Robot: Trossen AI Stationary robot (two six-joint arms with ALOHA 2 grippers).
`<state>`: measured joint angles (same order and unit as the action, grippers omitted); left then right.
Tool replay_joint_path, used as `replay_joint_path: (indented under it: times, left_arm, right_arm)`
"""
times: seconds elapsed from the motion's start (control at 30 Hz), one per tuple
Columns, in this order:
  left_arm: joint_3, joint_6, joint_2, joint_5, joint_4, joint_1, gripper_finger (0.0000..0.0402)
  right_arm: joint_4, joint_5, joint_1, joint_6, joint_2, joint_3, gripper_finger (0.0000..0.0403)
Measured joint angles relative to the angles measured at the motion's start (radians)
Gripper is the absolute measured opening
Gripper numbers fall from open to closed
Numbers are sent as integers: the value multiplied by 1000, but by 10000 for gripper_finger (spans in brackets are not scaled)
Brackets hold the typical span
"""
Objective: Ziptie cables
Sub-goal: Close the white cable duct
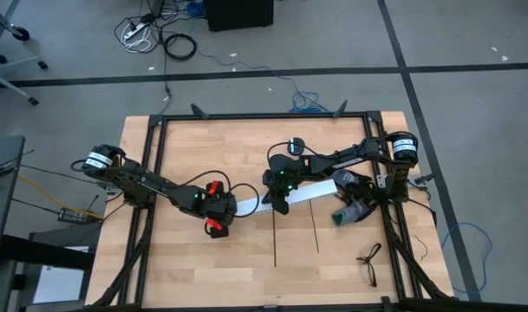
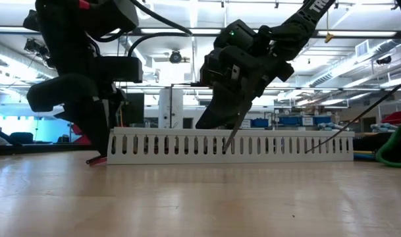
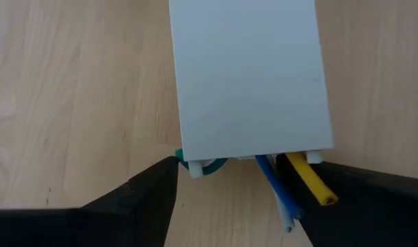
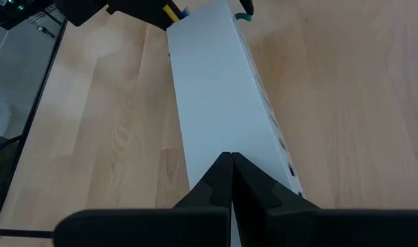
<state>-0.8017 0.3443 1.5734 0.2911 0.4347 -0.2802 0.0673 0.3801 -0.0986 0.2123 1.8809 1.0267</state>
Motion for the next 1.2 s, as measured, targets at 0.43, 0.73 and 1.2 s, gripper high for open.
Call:
replay_joint_path:
  times: [0.43, 0.73, 1.2]
  left_arm:
    - [-3, 53, -2, -161, 105, -2, 273]
    - [0, 56, -2, -136, -12, -1, 274]
    - [0, 101, -1, -67, 33, 20, 321]
  right_arm:
    - [0, 5, 0, 4, 0, 1, 0]
    - [0, 10, 0, 3, 0, 1, 0]
    - [0, 24, -1, -3, 0, 0, 0]
